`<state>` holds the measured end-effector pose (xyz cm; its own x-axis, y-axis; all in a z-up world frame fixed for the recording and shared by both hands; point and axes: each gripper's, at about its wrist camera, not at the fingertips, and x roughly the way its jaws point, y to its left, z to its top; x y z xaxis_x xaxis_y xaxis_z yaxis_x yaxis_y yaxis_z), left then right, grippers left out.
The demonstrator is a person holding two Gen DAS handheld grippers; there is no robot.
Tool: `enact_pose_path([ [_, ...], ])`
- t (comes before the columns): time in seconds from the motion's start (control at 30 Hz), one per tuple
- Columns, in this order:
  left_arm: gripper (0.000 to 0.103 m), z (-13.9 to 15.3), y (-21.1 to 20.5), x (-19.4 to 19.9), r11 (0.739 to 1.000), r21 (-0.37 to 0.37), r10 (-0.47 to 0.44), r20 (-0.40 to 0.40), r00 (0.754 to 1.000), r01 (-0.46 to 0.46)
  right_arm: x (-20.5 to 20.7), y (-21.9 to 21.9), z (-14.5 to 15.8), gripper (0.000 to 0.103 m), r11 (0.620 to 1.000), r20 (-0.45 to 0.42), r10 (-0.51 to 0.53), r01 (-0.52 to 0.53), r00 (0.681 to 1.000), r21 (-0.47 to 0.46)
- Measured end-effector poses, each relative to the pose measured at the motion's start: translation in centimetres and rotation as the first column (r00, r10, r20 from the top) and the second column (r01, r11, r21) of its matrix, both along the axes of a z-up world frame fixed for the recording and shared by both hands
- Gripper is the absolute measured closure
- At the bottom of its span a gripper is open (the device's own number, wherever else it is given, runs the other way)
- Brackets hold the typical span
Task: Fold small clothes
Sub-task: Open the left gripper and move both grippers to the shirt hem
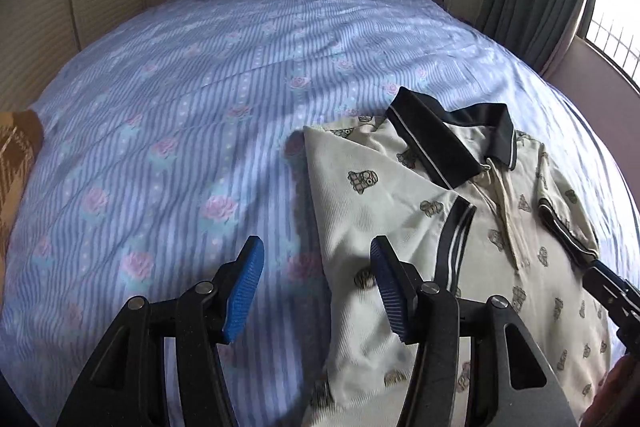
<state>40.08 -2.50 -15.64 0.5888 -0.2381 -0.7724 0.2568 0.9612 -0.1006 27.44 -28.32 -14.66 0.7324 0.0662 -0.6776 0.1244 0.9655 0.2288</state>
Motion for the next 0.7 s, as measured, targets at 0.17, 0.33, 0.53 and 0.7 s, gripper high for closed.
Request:
enact_pose_path([
  [0.17, 0.046, -1.5, -0.4, 1.3, 0.997, 0.070, 0.015, -0.029, 0.999, -0.013, 0.3, -2.2, -0.4, 0.061, 0.997, -0.022, -0.072, 0.072, 0.997, -0.019],
  [0.33, 0.048, -0.5, 0.3, -1.1, 0.997, 0.054, 0.054, 0.019, 0.998, -0.054, 0.6, -2.9, -0.9, 0.056, 0.994, -0.042, -0.109, 0.109, 0.993, 0.005],
  [0.53, 0.048, 2.0, 1.3, -8.5, 0.996, 0.023, 0.080, 0.076, 0.994, -0.082, -1.4, -2.4, 0.6, 0.055, 0.995, 0.003, -0.100, 0.100, 0.995, 0.015],
  [0.7, 0.047, 3.1, 2.0, -16.5, 0.989, 0.033, 0.137, 0.132, 0.982, -0.142, -6.0, -2.0, 1.9, 0.055, 0.998, 0.029, -0.064, 0.064, 0.998, 0.004],
])
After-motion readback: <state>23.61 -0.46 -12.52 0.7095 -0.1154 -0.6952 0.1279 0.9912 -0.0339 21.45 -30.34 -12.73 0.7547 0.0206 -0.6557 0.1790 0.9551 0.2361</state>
